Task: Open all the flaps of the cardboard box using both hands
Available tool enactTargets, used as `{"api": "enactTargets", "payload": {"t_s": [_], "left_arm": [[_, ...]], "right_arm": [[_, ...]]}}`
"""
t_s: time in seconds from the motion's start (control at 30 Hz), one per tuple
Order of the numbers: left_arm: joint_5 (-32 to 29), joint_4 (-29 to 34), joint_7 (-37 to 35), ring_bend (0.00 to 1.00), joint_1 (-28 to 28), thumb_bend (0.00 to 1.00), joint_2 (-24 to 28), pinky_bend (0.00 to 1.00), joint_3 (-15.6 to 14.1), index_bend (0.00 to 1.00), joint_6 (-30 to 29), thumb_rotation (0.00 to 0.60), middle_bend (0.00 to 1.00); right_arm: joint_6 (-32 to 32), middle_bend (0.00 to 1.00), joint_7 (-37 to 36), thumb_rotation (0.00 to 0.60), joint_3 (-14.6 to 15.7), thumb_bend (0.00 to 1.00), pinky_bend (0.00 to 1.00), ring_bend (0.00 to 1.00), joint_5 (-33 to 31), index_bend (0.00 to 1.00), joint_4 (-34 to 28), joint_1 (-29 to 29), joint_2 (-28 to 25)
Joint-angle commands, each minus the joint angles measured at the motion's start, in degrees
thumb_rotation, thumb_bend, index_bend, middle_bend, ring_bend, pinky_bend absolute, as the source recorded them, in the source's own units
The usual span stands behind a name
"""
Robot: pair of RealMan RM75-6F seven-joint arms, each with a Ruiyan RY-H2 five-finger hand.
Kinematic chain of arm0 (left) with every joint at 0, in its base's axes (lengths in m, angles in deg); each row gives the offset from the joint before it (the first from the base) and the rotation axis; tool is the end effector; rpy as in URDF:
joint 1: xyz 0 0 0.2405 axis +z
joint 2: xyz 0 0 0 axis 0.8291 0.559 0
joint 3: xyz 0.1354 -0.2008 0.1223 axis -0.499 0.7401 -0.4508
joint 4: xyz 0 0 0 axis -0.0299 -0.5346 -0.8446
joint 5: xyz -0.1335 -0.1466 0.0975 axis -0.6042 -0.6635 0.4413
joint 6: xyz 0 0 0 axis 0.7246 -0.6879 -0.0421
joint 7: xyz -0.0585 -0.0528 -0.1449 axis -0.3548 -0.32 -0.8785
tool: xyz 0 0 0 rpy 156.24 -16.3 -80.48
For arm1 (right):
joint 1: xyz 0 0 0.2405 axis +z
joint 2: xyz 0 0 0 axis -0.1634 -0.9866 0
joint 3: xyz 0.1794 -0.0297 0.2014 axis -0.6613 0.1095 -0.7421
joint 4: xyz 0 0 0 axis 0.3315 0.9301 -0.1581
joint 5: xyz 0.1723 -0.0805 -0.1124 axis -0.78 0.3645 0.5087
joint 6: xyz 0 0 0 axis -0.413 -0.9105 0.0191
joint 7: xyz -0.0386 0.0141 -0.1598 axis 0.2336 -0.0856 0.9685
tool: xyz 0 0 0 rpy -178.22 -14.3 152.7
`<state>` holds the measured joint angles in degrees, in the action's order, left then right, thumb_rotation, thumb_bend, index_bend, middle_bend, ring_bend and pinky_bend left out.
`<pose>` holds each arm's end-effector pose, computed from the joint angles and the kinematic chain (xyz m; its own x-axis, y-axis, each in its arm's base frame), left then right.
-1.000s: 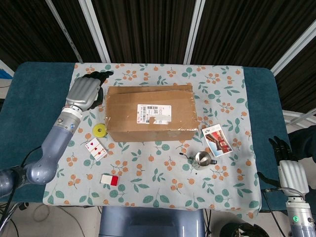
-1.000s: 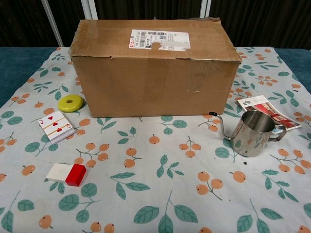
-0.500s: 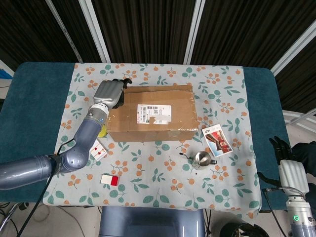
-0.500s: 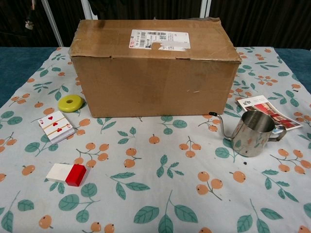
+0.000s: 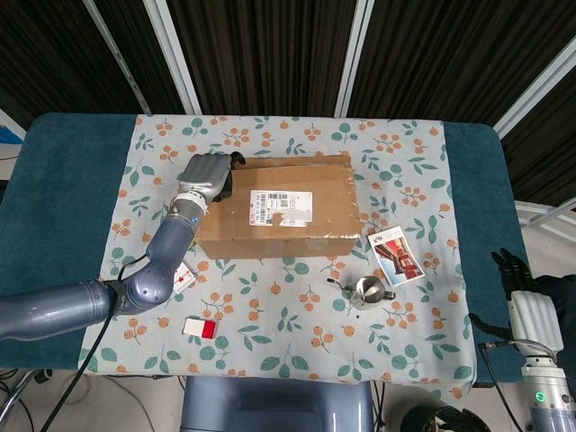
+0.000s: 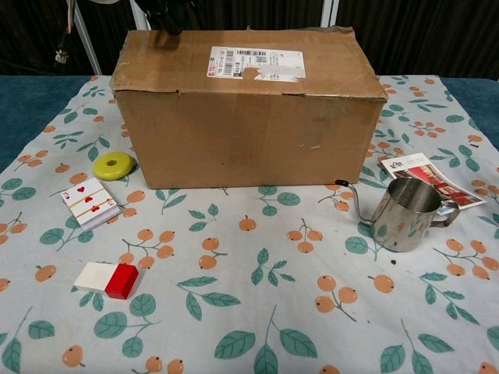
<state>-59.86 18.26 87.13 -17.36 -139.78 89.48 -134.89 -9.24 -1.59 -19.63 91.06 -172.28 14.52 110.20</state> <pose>-0.0241 0.4895 0.0447 0.3794 0.3265 0.8657 0.9250 -0.1569 -0.3462 -0.3290 -0.2166 0.1390 0.2461 0.0158 0.9691 -0.9681 0.0528 0.2450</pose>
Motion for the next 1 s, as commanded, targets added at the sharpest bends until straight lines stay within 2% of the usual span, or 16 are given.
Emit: {"api": "enactTargets", "payload": {"t_s": [0.03,0.33,0.57,1.0], "left_arm": [[0.8,1.1,-1.2,0.32,0.3,0.89,0.7,0.43,0.5,0.28,-0.5,0.600,0.42],[2.3,7.3,-6.3,0.34,1.9,0.90,4.2,0.46,3.0,0.30,-1.5,0.600,0.44],[4.8,16.2,-10.3,0.34,3.5,0.90,9.2,0.46,5.9,0.29,-2.8,0.600,0.44],[9.3,31.8,-15.9,0.34,5.9,0.90,16.2,0.46,9.0,0.29,-4.7,0.600,0.44]], "right_arm": [[0.0,0.00,0.0,0.600,0.0,0.22,0.22,0.00,0.1,0.00,0.0,0.0,0.0],[0.0,0.00,-0.1,0.600,0.0,0.22,0.22,0.00,0.0,0.00,0.0,0.0,0.1],[0.2,0.00,-0.1,0.600,0.0,0.22,0.22,0.00,0.0,0.00,-0.2,0.1,0.1],[0.4,0.00,-0.8,0.600,0.0,0.22,0.22,0.00,-0.4,0.00,-0.4,0.0,-0.1]]}}
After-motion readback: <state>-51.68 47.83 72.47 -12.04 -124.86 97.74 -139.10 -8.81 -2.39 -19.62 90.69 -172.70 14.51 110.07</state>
